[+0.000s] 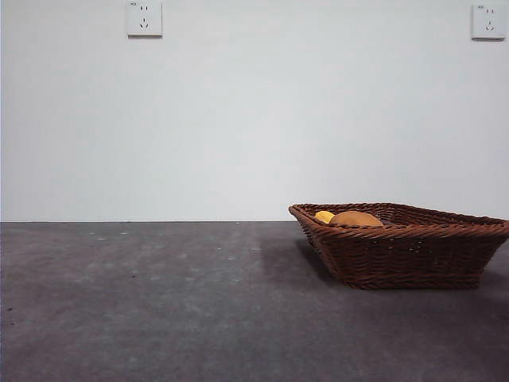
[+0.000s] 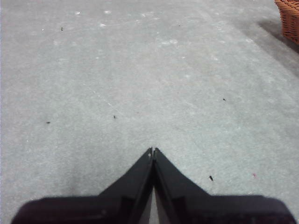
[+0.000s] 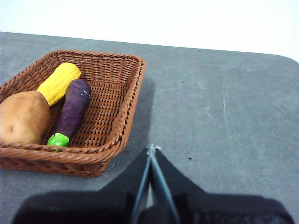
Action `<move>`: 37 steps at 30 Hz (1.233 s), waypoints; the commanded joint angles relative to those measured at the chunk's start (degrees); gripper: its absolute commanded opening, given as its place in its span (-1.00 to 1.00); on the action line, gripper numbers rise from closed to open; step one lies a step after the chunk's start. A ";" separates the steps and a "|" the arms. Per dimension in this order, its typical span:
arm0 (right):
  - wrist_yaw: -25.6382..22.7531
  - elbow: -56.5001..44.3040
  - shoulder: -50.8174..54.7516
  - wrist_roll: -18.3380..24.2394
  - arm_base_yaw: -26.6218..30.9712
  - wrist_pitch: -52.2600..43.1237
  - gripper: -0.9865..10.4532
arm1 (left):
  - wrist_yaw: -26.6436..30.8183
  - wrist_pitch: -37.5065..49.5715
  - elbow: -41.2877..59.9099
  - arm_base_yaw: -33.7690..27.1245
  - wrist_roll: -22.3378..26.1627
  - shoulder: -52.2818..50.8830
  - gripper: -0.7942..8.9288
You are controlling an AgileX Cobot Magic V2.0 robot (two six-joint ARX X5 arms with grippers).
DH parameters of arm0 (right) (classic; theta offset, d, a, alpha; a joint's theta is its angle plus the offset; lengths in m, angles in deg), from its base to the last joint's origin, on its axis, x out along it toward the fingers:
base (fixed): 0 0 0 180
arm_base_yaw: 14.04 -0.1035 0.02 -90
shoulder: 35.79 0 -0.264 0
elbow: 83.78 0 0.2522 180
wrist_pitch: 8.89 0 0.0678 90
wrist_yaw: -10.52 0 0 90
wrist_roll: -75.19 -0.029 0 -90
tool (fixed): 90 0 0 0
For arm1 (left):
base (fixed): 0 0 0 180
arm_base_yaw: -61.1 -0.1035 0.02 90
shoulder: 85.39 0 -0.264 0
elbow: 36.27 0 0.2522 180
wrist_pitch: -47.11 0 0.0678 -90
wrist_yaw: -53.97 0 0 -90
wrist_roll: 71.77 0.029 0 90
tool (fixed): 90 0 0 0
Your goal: Help me put the vegetables on the table into the basket
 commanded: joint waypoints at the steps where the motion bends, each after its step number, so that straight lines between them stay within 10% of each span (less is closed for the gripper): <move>1: -0.26 -0.68 0.09 0.17 0.04 -0.52 -0.83 | 0.13 0.50 0.61 -0.13 -0.55 0.02 -0.84; 7: -11.28 -0.68 0.09 0.17 0.04 -0.37 -0.83 | 0.13 0.50 0.61 -0.13 -0.55 0.02 -0.84; 37: -11.17 -0.66 0.07 0.17 0.04 -0.35 -0.83 | 0.13 0.48 0.61 -0.13 -0.55 -0.02 -0.84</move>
